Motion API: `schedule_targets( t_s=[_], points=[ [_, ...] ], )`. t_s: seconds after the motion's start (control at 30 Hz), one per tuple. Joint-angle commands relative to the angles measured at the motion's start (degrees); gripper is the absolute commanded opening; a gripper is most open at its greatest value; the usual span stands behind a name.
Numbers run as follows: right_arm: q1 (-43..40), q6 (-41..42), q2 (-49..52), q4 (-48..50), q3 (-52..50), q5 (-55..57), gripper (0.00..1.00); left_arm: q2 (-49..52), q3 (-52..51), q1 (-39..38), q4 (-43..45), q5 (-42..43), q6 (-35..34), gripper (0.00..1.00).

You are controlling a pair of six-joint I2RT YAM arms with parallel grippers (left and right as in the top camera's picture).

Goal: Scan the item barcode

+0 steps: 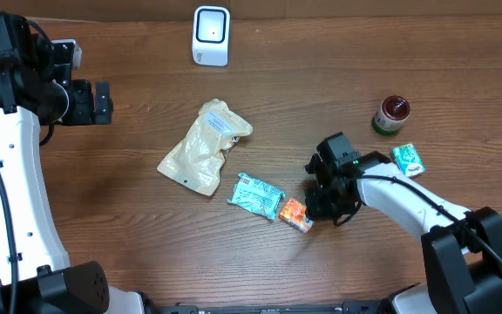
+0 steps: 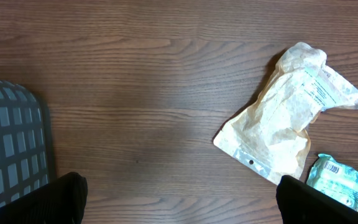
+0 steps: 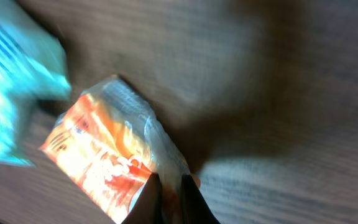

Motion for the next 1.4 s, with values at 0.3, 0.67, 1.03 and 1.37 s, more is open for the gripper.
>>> schedule_targets(
  t_s=[0.3, 0.67, 1.03, 1.37],
  points=[
    [-1.6, 32.1, 0.7, 12.4, 13.8, 14.0, 0.04, 0.3, -0.1, -0.7, 0.0, 0.0, 1.2, 1.00],
    [0.7, 47.8, 10.1, 14.4, 13.1, 15.6, 0.04, 0.3, -0.1, -0.7, 0.0, 0.0, 1.2, 1.00],
    [-4.0, 18.3, 10.1, 6.2, 22.4, 6.1, 1.00, 0.3, -0.1, -0.7, 0.0, 0.0, 1.2, 1.00],
    [-5.6, 15.3, 10.5, 7.4, 20.3, 4.0, 0.59, 0.3, -0.1, -0.7, 0.0, 0.0, 1.2, 1.00]
  ],
)
